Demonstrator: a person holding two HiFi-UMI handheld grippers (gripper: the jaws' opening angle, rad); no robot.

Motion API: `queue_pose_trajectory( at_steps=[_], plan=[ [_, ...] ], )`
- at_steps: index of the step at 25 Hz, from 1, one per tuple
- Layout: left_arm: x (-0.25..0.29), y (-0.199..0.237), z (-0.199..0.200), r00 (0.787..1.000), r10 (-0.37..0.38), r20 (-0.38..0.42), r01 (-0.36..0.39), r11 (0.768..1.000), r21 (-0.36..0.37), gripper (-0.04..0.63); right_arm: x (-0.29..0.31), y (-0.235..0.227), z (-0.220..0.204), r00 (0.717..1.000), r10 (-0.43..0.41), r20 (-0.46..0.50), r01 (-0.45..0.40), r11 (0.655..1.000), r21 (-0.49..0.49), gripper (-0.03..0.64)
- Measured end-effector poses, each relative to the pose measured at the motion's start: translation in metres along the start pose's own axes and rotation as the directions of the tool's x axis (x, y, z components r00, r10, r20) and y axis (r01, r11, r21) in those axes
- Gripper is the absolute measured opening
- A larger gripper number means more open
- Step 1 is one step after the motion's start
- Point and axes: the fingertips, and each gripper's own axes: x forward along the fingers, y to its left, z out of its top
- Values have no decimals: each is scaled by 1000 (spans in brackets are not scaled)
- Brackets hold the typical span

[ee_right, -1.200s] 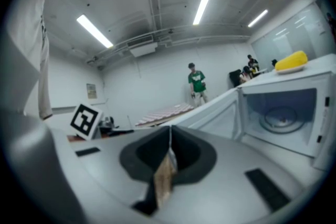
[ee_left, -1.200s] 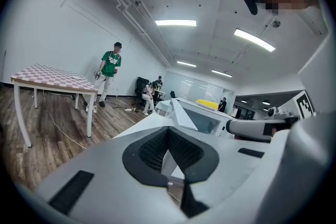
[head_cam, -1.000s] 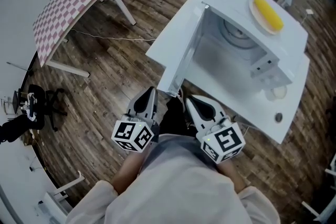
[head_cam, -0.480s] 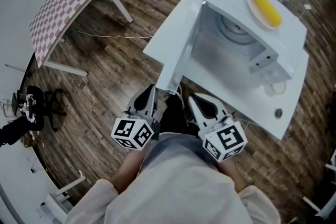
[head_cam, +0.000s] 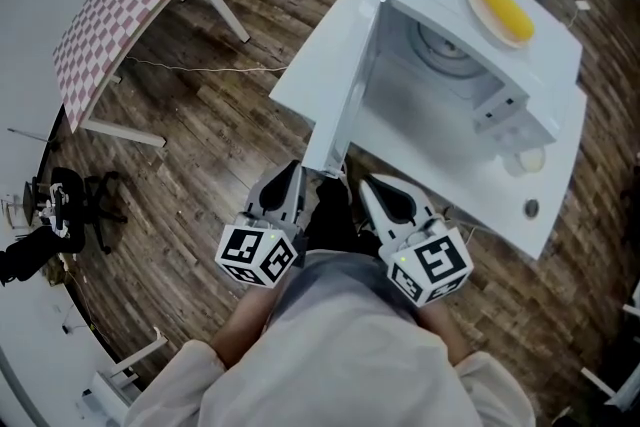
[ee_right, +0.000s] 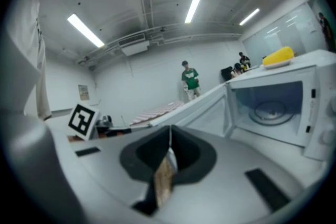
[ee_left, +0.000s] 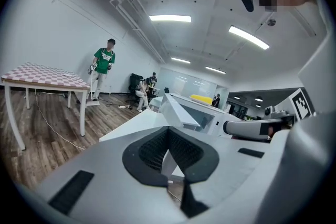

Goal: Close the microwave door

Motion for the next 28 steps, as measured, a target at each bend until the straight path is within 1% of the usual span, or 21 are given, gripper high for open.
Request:
queue_pose_trajectory(
  at_steps=[13,20,28],
  plan=[
    [9,-19,-9,997,-76,-30,76,997,5,20,-12,-6,-3,999,-43,7,43,999,10,25],
    [14,-35,-16,992,-118,-51,119,993,17,20,-19,-10,-4,998,-62,11,62,998,20,25],
    [21,-50,-22,985,-157,-73,158,987,12,20,-28,-20,-4,996,-91,21,90,995,35,25]
  ],
)
